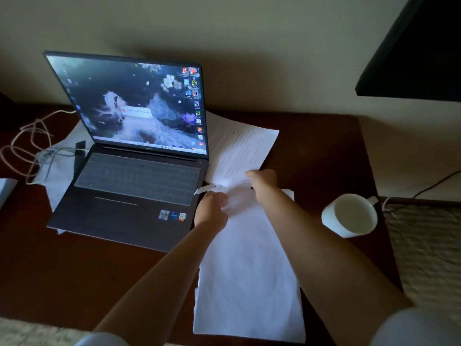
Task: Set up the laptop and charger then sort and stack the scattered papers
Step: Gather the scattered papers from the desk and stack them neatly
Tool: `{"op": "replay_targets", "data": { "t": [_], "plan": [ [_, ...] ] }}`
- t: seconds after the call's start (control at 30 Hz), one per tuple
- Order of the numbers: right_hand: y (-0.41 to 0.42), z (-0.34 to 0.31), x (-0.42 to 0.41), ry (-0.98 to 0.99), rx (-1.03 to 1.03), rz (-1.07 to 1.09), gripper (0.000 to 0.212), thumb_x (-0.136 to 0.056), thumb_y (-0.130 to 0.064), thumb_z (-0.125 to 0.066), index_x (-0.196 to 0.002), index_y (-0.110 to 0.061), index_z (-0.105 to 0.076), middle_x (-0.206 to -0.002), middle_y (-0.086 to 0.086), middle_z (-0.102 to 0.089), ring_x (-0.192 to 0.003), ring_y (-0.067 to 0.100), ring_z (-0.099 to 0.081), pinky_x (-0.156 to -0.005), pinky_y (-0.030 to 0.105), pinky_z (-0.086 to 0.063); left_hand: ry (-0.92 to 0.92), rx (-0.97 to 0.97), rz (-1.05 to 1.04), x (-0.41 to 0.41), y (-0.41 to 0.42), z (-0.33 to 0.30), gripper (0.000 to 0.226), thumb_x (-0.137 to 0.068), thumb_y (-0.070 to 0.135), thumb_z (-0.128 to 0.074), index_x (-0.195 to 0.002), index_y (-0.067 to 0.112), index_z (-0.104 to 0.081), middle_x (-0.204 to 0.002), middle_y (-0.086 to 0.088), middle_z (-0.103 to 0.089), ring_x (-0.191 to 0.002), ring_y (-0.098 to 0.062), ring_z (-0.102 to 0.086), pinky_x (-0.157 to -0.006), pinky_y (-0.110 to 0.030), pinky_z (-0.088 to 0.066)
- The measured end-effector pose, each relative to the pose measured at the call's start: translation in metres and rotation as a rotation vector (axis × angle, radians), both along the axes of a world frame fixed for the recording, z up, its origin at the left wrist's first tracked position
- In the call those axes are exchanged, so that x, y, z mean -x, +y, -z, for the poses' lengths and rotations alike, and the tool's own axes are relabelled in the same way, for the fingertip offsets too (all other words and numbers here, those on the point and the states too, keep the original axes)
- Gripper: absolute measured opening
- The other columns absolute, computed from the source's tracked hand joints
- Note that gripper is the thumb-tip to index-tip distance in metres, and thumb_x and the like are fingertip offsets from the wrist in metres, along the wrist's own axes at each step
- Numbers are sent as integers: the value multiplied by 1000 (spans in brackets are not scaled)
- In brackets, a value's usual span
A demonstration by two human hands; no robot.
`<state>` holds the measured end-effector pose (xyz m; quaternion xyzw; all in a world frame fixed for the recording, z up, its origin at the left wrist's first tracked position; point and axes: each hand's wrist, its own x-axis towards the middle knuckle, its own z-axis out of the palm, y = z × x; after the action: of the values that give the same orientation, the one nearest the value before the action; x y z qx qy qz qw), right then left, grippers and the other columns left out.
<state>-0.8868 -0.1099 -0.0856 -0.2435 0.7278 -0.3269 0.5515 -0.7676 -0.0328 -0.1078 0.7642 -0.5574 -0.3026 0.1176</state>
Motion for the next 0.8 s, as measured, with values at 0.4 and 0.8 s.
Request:
{"op": "replay_targets", "data": {
  "t": [0.4,0.8],
  "plan": [
    [-1,-32,-27,534,288,-88,28,-100,-17,-42,-110,1,-62,-112,18,-65,-108,33,-58,-76,30,-39,-28,-81,103,-6,-14,-1,39,-78,-10,-51,-105,13,-68,-108,-7,-58,-95,-25,-59,-79,-26,-50],
    [42,-71,4,764,742,105,32,-99,-11,-41,-128,-6,-55,-124,11,-61,-112,29,-58,-81,31,-43,234,13,-120,-13,2,-28,47,-86,-10,-50,-128,10,-55,-129,-9,-55,-113,-22,-56,-89,-31,-53]
  ]
}}
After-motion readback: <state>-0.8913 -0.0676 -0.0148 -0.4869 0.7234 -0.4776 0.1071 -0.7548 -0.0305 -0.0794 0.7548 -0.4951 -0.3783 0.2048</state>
